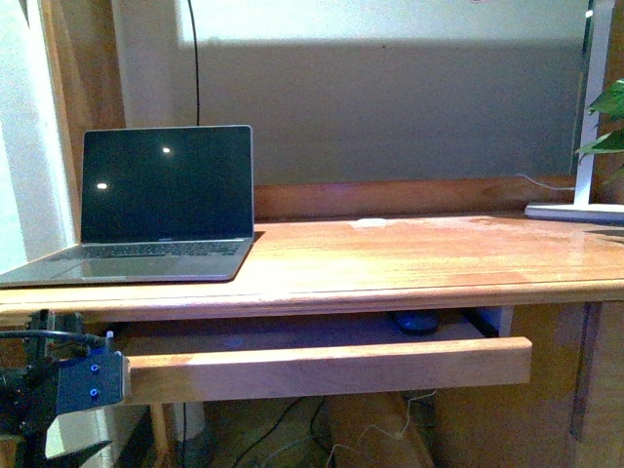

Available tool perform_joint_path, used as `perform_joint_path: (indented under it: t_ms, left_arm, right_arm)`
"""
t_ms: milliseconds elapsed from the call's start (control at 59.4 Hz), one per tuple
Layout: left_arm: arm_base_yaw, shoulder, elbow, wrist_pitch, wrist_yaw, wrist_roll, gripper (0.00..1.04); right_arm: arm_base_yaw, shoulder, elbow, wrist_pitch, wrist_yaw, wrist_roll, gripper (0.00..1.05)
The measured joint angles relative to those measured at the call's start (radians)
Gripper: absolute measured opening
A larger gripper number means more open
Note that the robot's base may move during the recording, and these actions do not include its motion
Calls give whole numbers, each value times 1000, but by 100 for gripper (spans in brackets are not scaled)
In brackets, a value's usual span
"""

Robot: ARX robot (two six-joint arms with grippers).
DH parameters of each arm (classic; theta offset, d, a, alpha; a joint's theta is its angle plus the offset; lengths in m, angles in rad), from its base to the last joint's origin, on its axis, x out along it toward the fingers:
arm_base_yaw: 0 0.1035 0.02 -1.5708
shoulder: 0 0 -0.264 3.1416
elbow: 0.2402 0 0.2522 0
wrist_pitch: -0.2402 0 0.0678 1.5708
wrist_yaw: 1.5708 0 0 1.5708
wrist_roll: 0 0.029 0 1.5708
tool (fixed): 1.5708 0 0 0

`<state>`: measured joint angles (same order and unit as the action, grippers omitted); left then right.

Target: Place mouse

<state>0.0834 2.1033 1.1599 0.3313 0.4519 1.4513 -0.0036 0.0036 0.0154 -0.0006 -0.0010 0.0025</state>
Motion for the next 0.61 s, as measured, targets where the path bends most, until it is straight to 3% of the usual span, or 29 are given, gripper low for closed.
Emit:
perform_joint_path:
  t_ms: [606]
  left_arm:
    - [-177, -346, -326, -212, 46, -275, 97]
  right_arm:
    - [0, 0, 0, 0, 0, 0, 97]
